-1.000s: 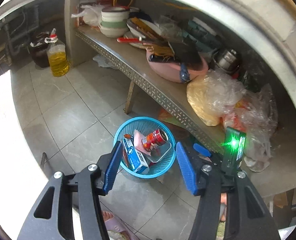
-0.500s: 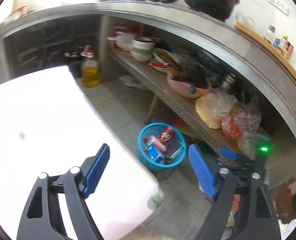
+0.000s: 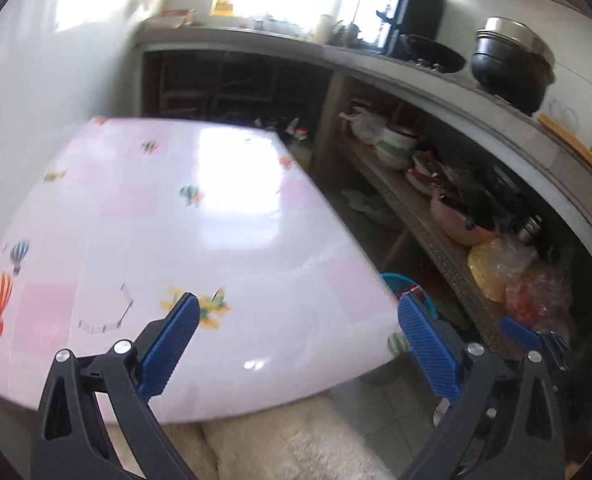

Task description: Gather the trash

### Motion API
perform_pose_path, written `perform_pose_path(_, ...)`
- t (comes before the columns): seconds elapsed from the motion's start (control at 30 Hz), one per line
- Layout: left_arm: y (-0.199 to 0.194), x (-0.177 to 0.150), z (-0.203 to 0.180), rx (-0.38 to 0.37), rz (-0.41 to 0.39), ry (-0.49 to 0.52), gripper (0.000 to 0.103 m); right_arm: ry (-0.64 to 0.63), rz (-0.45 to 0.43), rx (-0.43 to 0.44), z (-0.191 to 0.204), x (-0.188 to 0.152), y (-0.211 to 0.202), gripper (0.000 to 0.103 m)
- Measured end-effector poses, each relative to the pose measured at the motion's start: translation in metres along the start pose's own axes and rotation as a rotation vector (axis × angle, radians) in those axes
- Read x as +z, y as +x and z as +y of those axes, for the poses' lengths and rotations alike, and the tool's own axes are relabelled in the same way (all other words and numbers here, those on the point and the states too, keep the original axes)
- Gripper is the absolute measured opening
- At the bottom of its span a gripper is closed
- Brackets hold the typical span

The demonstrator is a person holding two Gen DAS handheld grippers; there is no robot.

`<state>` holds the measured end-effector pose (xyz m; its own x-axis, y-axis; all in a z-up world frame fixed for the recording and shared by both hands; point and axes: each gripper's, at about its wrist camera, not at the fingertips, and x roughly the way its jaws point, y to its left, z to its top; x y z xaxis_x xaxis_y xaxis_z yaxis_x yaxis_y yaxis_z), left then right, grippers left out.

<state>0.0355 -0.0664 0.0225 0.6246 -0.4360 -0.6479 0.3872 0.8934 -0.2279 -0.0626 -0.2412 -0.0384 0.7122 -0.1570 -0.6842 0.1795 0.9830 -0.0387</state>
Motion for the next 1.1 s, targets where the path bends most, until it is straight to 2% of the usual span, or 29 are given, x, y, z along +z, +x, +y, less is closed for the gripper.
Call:
perform_pose_path(0.13, -0.002, -0.020, 0.015, 0.114, 0.024, -0.013, 0.097, -0.073, -0.012, -0.037, 0.026, -0.005, -0.007, 0.095)
perform_pose_path(0.3, -0.006, -0.032, 0.032, 0.240, 0.028, 0.012, 0.097, -0.131, -0.065, -0.131, 0.045, -0.010, -0.013, 0.095)
perform_pose_path(0.4, -0.010, -0.033, 0.039, 0.328, 0.026, 0.025, 0.097, -0.139, -0.032, -0.128, 0.049, -0.012, -0.007, 0.095)
perform_pose_path(0.5, -0.009, -0.033, 0.044, 0.387, 0.069, 0.049, 0.097, -0.105, 0.005, -0.087, 0.046, -0.014, -0.004, 0.095)
perform_pose_path(0.73, -0.006, -0.035, 0.055, 0.439, 0.141, 0.045, 0.097, -0.062, 0.040, -0.155, 0.026, -0.008, 0.006, 0.095)
perform_pose_path(1.1, -0.006, -0.029, 0.042, 0.455, 0.148, 0.062, 0.097, 0.032, 0.055, -0.187, -0.008, -0.011, 0.007, 0.095)
